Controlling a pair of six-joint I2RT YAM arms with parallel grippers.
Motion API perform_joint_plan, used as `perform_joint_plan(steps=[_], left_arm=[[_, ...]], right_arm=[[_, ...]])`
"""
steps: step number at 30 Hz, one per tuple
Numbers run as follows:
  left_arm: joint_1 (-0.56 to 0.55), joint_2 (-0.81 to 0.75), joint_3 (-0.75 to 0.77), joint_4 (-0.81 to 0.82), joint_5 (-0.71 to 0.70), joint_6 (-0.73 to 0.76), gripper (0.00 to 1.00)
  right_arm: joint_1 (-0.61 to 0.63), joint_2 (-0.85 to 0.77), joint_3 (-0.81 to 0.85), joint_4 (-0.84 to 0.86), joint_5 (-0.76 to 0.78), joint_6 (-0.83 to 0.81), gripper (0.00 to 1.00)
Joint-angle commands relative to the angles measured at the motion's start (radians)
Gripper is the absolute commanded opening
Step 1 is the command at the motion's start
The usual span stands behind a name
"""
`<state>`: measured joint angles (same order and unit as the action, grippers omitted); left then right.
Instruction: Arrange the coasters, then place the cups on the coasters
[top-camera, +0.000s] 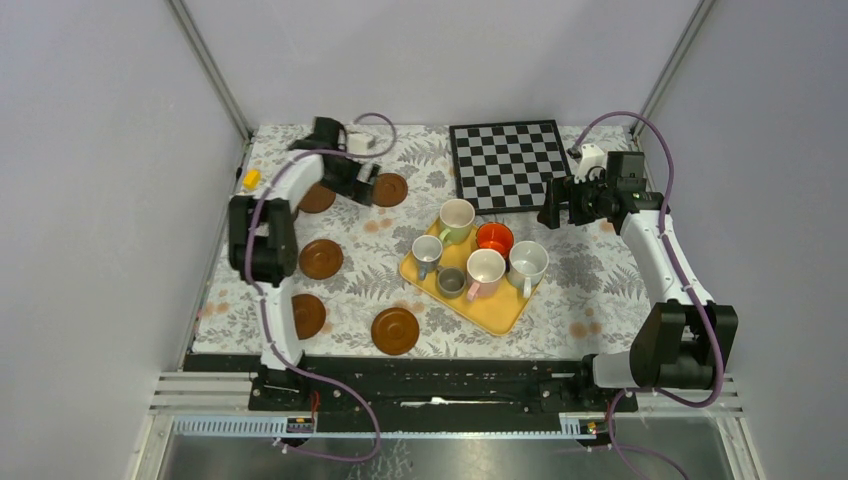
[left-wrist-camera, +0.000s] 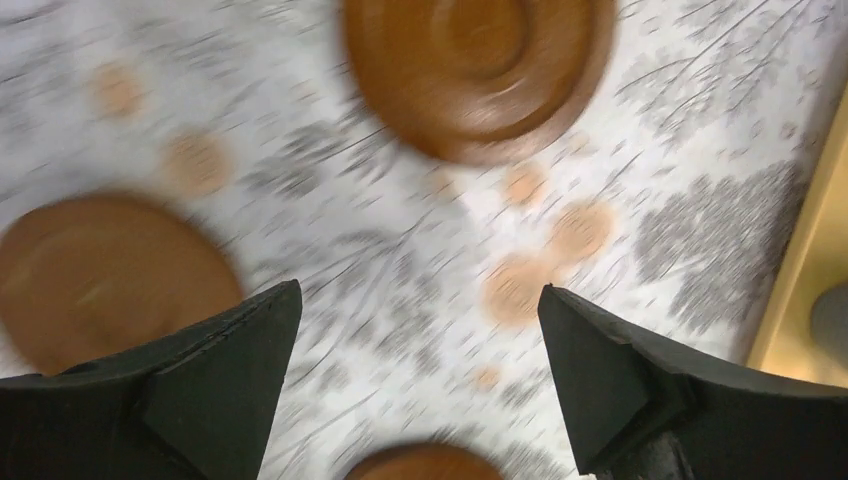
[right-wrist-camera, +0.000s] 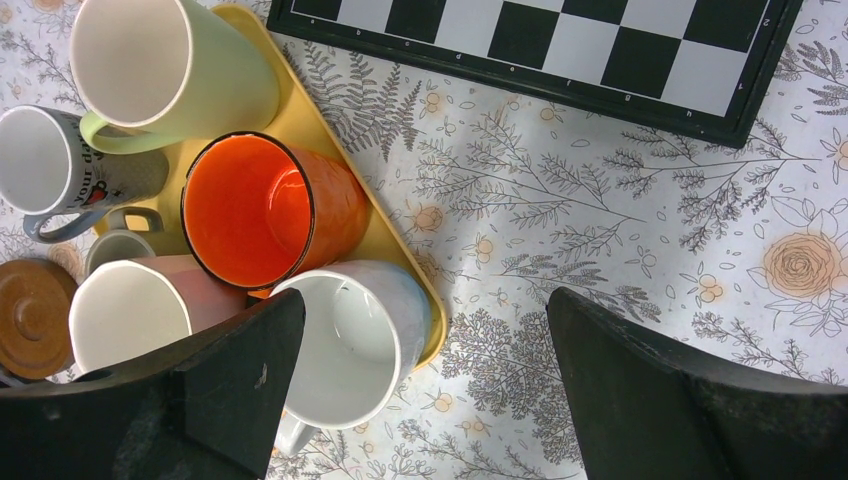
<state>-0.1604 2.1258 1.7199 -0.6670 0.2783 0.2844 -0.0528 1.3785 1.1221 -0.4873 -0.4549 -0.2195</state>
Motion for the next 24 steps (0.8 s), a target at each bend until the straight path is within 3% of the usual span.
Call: perform_joint_plan(steps=[1, 12, 24], left_arm=[[0.173, -0.154, 0.027, -0.131, 0.058, 0.178, 0.99], [0.35, -0.053, 0.051, -0.145, 0.061, 0.403, 0.97], [0.386, 0.065, 0.126, -0.148, 0.137, 0.566, 0.94]], right_arm=[[-0.004, 0.004, 0.0, 0.01, -0.019, -0.011, 0.98], [-0.004, -0.002, -0.006, 0.01, -0.012, -0.016, 0.98], [-0.004, 0.008, -0.005, 0.006, -0.007, -0.024, 0.98]])
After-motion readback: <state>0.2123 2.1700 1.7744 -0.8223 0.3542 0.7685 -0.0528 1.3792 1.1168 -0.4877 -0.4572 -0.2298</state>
